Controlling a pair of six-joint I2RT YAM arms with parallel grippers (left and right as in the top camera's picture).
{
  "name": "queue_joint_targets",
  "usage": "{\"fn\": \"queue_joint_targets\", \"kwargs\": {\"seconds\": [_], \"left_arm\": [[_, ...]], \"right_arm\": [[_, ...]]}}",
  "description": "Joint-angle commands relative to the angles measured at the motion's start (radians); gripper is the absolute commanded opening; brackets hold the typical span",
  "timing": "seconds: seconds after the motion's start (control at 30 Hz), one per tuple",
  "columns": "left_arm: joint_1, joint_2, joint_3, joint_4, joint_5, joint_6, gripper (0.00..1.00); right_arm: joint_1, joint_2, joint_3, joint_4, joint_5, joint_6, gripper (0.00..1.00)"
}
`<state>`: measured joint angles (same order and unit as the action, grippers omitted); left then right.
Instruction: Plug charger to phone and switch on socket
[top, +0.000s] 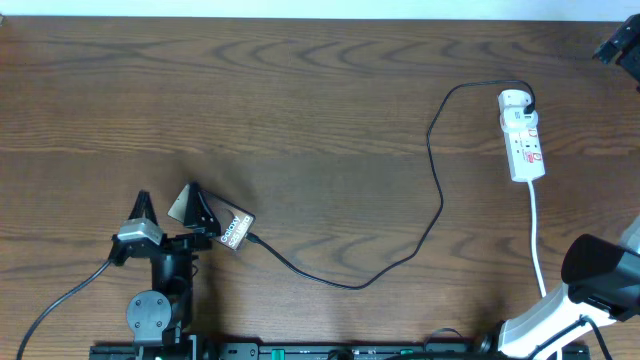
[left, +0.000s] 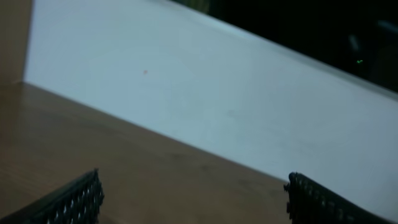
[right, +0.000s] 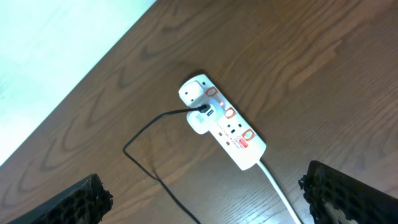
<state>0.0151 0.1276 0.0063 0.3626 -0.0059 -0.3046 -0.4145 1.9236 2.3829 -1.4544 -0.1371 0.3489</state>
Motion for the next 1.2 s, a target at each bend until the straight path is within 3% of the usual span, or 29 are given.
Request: {"fn": "queue_joint_targets", "kwargs": {"seconds": [0.0, 0.33, 1.17], "left_arm": [[0.035, -0.064, -0.002, -0.084, -0.010, 0.023, 0.91], [0.040, -0.127, -0.002, -0.443, -0.009, 0.024, 0.91], [0.041, -0.124, -0.002, -0.436, -0.009, 0.050, 0.91]], "right_arm": [[0.003, 0.003, 0.003, -0.002, 0.008, 0.010, 0.99], [0.003, 0.003, 0.003, -0.002, 0.008, 0.010, 0.99], [0.003, 0.003, 0.003, -0.002, 0.008, 0.010, 0.99]]}}
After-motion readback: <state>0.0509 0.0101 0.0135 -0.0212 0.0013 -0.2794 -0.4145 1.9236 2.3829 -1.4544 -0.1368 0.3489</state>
